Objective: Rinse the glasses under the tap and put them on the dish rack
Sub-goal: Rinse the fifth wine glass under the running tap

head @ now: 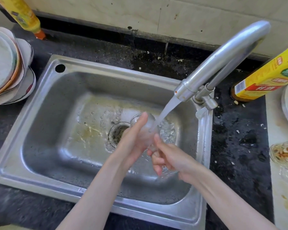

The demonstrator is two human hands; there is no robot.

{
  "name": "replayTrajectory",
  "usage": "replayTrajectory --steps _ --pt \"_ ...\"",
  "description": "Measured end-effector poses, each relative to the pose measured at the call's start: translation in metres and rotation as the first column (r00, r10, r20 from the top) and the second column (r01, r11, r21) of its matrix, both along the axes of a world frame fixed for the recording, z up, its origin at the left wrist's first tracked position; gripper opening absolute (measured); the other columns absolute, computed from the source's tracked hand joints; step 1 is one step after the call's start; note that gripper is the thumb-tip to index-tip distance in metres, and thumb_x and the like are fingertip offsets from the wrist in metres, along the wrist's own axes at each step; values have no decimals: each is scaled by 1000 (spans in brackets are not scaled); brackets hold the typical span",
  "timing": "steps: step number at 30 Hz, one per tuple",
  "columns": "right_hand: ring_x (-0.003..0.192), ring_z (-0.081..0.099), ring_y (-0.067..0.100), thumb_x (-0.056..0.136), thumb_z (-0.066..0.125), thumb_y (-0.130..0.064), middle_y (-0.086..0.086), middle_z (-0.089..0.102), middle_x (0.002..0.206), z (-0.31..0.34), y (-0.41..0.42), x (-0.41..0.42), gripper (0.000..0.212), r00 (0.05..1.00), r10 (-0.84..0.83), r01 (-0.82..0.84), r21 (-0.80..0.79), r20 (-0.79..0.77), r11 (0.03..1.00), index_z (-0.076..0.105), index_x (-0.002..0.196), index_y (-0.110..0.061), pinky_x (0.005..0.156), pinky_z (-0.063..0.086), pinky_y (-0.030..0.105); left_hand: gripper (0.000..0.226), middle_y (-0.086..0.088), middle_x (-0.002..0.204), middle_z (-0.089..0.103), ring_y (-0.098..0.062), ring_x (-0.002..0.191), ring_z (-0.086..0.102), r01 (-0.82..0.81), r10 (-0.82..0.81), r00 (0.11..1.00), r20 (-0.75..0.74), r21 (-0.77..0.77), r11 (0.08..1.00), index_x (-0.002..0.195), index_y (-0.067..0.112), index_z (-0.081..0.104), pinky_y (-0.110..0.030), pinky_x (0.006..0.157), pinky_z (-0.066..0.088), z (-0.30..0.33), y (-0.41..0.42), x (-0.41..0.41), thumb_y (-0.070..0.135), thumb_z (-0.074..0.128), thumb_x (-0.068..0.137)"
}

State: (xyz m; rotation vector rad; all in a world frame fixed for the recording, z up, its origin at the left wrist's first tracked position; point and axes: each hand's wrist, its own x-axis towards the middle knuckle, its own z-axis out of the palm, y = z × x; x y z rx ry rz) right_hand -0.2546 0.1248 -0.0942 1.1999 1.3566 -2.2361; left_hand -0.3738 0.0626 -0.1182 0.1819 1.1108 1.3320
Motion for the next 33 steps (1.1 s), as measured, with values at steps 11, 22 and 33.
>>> replayTrajectory --steps 11,22,33 --pt "39 45 10 92 37 -54 -7 44 44 -8 -1 -3 46 989 125 -146 479 76 866 48 68 -17 56 43 32 35 0 64 49 -14 54 45 -112 114 993 18 -91 990 73 18 58 -27 51 36 1 5 9 50 71 72" --pt "67 65 22 90 47 -23 8 63 67 17 19 -8 30 981 -120 51 -395 -153 917 59 101 2 74 58 37 76 -16 92 58 -31 78 60 -304 414 880 233 -394 868 128 0 38 -39 55 54 7 3 -23 51 64 77" --pt "80 68 28 87 46 -33 10 69 92 12 14 -17 34 886 -425 286 -502 -187 816 65 89 -5 69 58 34 83 -24 118 57 -33 97 65 -425 691 589 418 -568 705 127 -2 40 -48 74 57 -13 -4 -33 49 74 71"
